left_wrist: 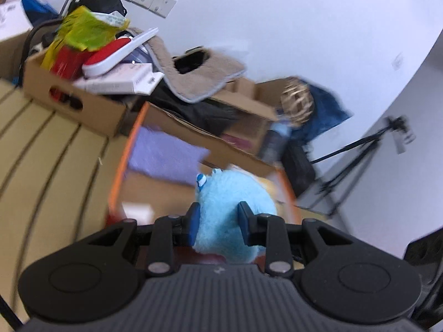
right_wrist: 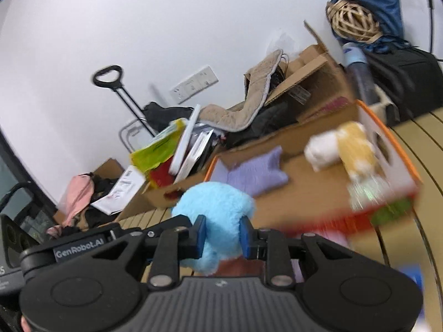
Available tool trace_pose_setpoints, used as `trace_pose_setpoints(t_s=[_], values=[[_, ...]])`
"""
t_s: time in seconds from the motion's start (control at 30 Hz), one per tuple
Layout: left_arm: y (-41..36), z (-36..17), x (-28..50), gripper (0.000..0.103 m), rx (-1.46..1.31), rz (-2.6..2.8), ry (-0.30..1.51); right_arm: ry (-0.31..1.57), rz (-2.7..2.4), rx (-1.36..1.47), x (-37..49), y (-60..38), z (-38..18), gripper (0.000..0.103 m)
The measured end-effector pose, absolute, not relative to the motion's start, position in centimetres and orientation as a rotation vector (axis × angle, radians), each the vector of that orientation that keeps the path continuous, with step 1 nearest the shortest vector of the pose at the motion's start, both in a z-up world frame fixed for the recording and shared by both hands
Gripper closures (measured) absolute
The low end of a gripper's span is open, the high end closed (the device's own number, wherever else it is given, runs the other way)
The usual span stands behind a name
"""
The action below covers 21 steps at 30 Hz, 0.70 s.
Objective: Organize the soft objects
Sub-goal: 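Carry the blue plush with both tools into the red box, then open both tools and withdraw them from the box over the table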
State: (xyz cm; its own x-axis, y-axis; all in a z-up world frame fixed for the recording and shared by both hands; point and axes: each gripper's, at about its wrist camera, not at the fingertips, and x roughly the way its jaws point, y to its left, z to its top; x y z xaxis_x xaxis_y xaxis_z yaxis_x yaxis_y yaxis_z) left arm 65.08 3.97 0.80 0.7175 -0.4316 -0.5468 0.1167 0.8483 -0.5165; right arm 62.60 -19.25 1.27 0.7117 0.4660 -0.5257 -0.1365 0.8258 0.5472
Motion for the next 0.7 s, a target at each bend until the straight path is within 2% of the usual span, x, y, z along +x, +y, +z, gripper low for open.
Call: trace_pose_setpoints(t_s=[0.13, 0.23, 0.37, 0.53, 0.6, 0.67, 0.7], values=[[3.8, -0.8, 71.2, 0.076, -0.372, -0.234, 0.763, 0.817, 0.323, 0.53, 70.2, -17.9, -1.5, 0.08], [4.4, -2.5, 73.6, 0.069, -0.299, -0.153, 0.826, 0.886, 0.302, 0.521, 73.2, -16.5, -4.2, 0.08], [5.7, -2.4, 72.4, 0.066, -0.288, -0.19, 0.769, 0.967, 0.32, 0.469, 74.9, -14.3, -6.7, 0.079], [4.9, -1.4, 71.1, 0.063, -0.176, -0.173, 0.732, 0.954, 0.341, 0.48, 74.6, -13.9, -7.4, 0.076], [4.8, -1.0, 70.9, 0.061, -0.175, -0.167, 0.734, 0.958, 0.329, 0.44, 74.3, -13.9, -7.3, 0.07], [4.8, -0.3, 70.2, 0.061, -0.171, -0.155, 0.732, 0.938, 0.316, 0.415, 73.7, -14.2, -6.6, 0.05], [4.8, 0.1, 69.8, 0.061, -0.169, -0.147, 0.729, 0.921, 0.308, 0.408, 73.2, -14.8, -5.9, 0.048]])
